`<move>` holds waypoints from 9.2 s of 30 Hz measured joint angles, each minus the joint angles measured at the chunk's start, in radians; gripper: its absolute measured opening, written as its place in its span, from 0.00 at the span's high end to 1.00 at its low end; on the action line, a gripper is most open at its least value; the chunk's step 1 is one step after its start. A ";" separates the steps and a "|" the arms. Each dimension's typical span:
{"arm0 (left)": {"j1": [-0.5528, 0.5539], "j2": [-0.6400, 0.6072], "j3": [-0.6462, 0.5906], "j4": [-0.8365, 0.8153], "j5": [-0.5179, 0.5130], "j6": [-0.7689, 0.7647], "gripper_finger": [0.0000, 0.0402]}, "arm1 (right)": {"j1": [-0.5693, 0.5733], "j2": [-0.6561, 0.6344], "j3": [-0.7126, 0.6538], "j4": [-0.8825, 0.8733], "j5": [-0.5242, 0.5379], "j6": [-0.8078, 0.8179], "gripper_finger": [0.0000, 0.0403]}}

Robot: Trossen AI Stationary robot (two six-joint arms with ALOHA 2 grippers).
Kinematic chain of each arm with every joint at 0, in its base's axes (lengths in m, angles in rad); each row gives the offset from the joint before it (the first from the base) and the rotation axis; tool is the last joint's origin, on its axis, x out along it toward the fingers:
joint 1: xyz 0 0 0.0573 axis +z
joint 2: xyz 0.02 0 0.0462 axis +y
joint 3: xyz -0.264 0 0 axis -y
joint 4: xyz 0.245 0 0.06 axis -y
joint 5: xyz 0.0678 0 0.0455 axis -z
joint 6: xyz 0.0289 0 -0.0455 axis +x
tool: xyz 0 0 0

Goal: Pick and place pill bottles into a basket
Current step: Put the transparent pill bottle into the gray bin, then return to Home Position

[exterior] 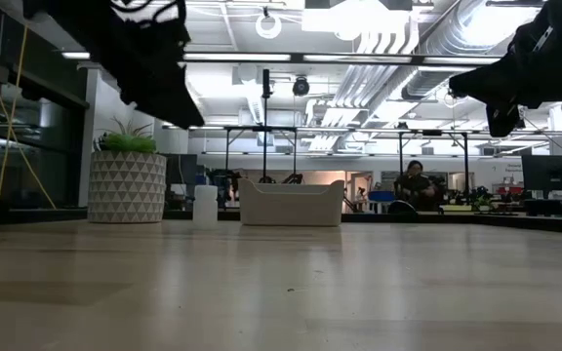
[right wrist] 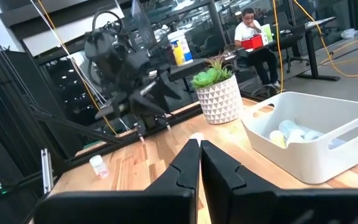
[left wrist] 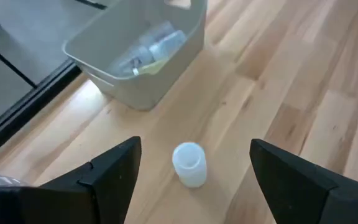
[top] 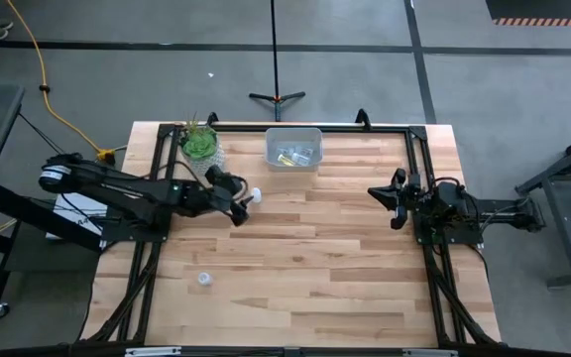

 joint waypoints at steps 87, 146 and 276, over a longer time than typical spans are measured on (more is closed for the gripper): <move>0.606 0.528 0.430 0.122 0.535 0.341 0.51 | 0.000 0.000 0.001 -0.052 0.006 0.023 1.00; -0.183 0.449 0.640 -1.085 0.978 -0.699 0.29 | 0.000 0.000 -0.002 -0.056 -0.103 0.024 0.99; 0.456 0.193 0.557 0.050 1.012 0.266 0.92 | 0.000 0.000 0.000 -0.056 -0.129 0.053 0.98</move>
